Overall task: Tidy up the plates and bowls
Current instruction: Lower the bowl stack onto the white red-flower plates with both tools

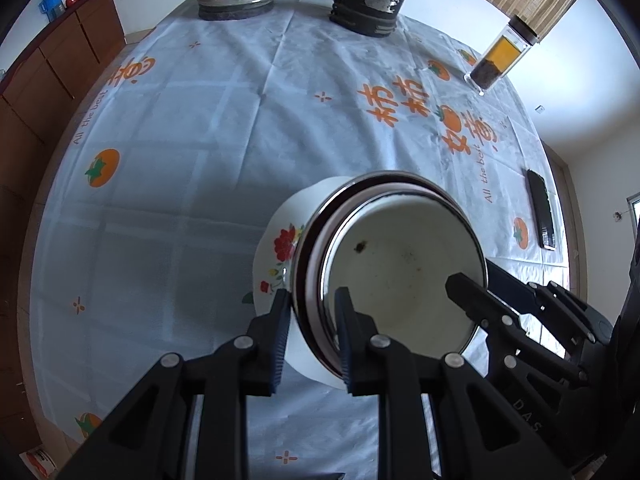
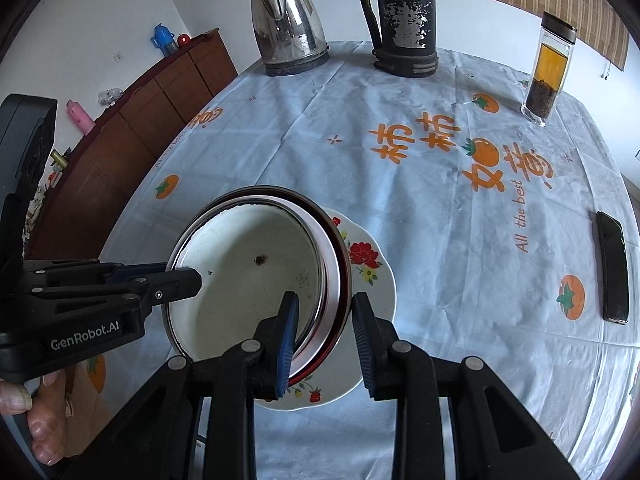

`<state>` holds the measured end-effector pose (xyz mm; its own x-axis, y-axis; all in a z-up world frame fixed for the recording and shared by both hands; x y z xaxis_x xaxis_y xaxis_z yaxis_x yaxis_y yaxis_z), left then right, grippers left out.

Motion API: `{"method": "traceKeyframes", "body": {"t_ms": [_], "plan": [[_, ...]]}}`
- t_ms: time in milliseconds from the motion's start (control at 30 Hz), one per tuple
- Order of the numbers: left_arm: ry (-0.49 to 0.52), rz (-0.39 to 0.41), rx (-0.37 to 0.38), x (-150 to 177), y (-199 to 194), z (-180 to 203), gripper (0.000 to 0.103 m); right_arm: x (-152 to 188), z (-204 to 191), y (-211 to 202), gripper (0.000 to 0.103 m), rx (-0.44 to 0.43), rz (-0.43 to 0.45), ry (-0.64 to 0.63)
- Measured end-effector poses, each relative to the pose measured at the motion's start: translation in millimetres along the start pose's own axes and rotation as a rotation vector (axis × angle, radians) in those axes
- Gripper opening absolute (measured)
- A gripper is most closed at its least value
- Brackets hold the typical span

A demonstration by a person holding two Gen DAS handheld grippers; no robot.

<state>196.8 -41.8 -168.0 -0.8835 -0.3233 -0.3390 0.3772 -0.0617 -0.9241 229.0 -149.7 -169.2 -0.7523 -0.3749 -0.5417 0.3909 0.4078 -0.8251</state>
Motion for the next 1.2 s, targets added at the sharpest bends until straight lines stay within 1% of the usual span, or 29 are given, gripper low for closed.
{"method": "traceKeyframes", "body": {"t_ms": [467, 1200], "plan": [[-0.005, -0.007, 0.003, 1.0, 2.8, -3.7, 0.02, 1.9, -3.3, 4.5, 0.03, 0.0, -0.016, 0.002], [0.014, -0.024, 0.012, 0.9, 8.7, 1.1, 0.02, 5.2, 0.6, 8.4, 0.03, 0.012, -0.046, 0.023]]}}
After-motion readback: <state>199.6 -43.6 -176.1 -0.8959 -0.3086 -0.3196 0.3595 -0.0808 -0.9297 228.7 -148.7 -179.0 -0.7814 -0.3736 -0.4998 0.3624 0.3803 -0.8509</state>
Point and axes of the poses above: each gripper's, at about its wrist camera, not at the fingertips, and y roughly the way its jaws point, z to its right, x to its underside, the point moved 9 cm from there along y, roughly the way its jaws point, and after that the axes turned 7 degrees about z, right-handed, at the moved point
